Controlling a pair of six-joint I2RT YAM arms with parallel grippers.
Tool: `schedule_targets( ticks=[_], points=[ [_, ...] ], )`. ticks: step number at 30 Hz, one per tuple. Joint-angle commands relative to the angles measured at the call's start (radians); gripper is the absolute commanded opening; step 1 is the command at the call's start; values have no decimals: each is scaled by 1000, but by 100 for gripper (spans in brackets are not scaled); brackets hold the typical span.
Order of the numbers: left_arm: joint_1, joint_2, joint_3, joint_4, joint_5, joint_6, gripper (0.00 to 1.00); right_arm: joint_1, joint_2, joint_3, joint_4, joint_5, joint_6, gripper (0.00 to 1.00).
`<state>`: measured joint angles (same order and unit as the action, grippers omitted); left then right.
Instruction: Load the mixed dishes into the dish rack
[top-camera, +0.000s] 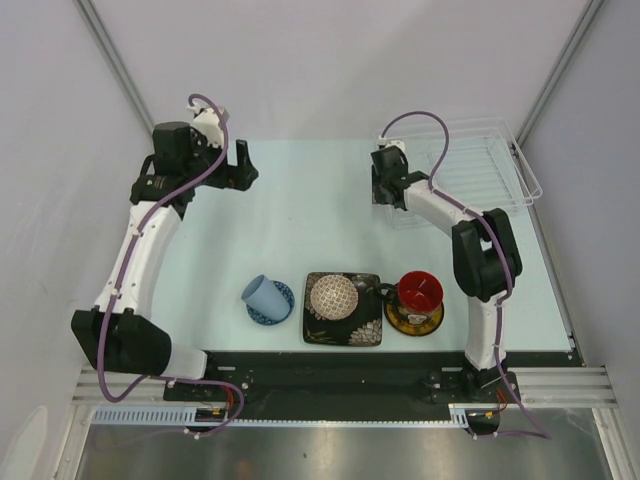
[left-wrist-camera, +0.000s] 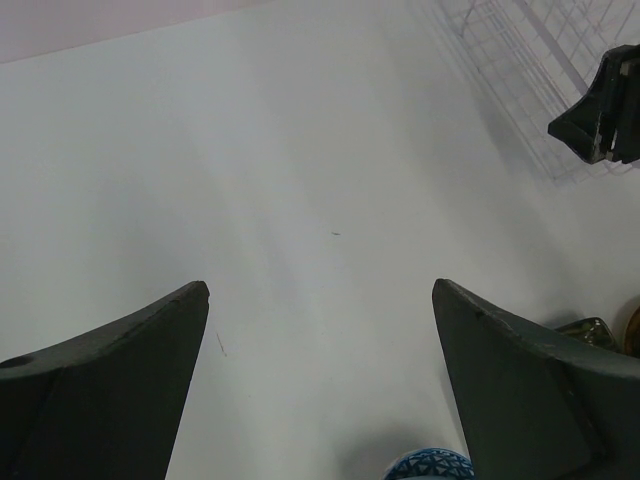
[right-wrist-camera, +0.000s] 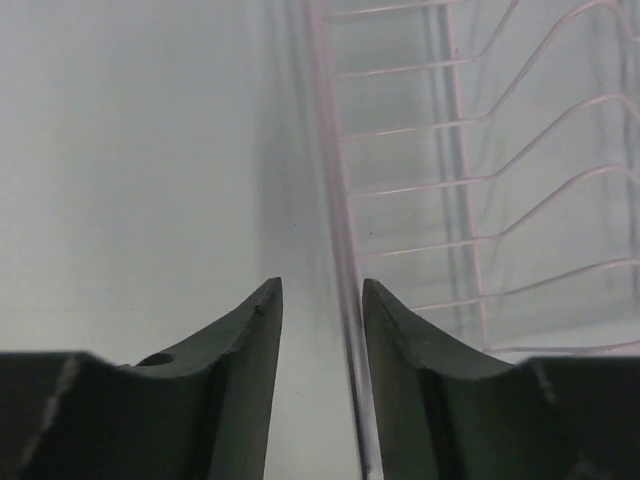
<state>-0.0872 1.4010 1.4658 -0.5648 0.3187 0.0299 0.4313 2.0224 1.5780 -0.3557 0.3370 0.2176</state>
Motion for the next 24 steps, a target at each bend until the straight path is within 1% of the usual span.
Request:
schedule_targets(
  ticks=[1,2,5,8,10,13,15,16,18,19,20,21,23,24],
  points=[
    [1,-37,-16,51,23,5,99,70,24,31,3,33,-12,36],
    [1,-39,-19,54,23,5,100,84,35,57,-5,42,-15,30],
    [1,-40,-27,59,19,4,100,150,78,131,-38,49,-12,30],
    [1,-50,-36,59,16,10,100,217,119,186,-63,50,-8,32],
    [3,-56,-42,59,13,15,100,262,143,253,-84,51,-1,33],
    [3,-65,-51,62,8,25,100,311,197,356,-127,36,16,38],
    [1,-68,-56,62,3,30,100,334,237,411,-146,34,19,40],
    [3,-71,-61,62,0,31,100,342,251,463,-163,31,17,42],
    [1,-77,-65,62,-1,36,100,363,278,505,-175,13,20,43],
    [3,-79,-70,62,-4,38,100,366,280,528,-172,2,26,45],
    [3,-80,-73,65,-4,38,100,368,282,533,-170,-34,35,54],
    [1,-82,-74,65,-6,39,100,369,283,539,-166,-58,42,60],
    [1,-82,-81,71,-9,39,100,373,291,568,-175,-82,40,68],
    [1,-82,-85,71,-10,39,100,374,289,574,-184,-81,37,70]
  ],
)
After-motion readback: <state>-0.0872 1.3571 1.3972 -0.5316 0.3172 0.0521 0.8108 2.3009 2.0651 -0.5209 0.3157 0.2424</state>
